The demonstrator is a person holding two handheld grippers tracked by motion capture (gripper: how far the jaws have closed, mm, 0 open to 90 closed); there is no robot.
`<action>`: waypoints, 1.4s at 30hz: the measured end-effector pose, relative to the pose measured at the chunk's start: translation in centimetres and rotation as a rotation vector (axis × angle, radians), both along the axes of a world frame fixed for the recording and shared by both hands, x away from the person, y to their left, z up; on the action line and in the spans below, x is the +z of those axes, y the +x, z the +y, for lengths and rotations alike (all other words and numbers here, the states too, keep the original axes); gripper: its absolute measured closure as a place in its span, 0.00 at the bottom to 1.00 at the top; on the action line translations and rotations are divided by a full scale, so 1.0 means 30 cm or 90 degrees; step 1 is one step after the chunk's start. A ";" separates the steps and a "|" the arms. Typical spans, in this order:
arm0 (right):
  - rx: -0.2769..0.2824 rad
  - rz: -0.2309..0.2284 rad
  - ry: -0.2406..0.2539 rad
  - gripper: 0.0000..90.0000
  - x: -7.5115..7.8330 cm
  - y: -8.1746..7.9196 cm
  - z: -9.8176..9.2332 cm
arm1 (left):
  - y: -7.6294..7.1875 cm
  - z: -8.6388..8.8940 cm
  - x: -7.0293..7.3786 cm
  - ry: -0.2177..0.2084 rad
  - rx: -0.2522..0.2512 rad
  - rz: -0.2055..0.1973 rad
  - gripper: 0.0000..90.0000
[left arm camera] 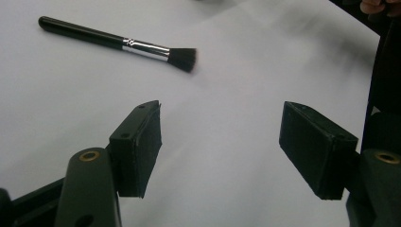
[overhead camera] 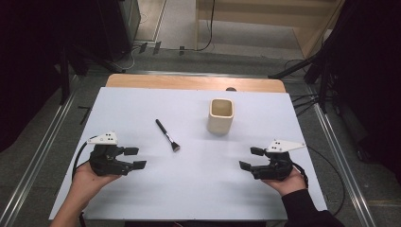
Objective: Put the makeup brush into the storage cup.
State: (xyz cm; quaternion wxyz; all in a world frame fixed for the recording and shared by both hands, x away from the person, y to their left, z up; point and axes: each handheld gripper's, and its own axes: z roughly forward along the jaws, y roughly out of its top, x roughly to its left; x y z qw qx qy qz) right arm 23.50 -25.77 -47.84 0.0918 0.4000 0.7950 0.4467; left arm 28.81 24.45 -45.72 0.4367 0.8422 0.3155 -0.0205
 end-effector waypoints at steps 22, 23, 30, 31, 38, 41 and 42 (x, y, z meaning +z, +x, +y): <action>0.011 0.001 0.000 0.32 -0.011 0.005 0.000 | 0.028 -0.008 -0.009 -0.015 0.003 0.029 0.35; 0.010 0.002 0.002 0.32 -0.012 0.006 -0.002 | 0.028 -0.008 -0.011 -0.015 0.005 0.031 0.35; 0.010 -0.001 -0.005 0.33 -0.018 0.016 0.001 | 0.015 0.004 -0.014 -0.008 0.013 0.036 0.35; 0.010 -0.001 -0.005 0.33 -0.018 0.016 0.001 | 0.015 0.004 -0.014 -0.008 0.013 0.036 0.35; 0.019 -0.010 -0.011 0.34 -0.017 0.024 0.016 | -0.005 0.025 -0.010 -0.027 0.024 0.040 0.35; 0.023 -0.009 -0.011 0.34 -0.017 0.034 0.022 | -0.010 0.030 -0.012 -0.027 0.028 0.038 0.34; 0.023 -0.009 -0.012 0.34 -0.018 0.037 0.023 | -0.010 0.030 -0.012 -0.027 0.028 0.038 0.34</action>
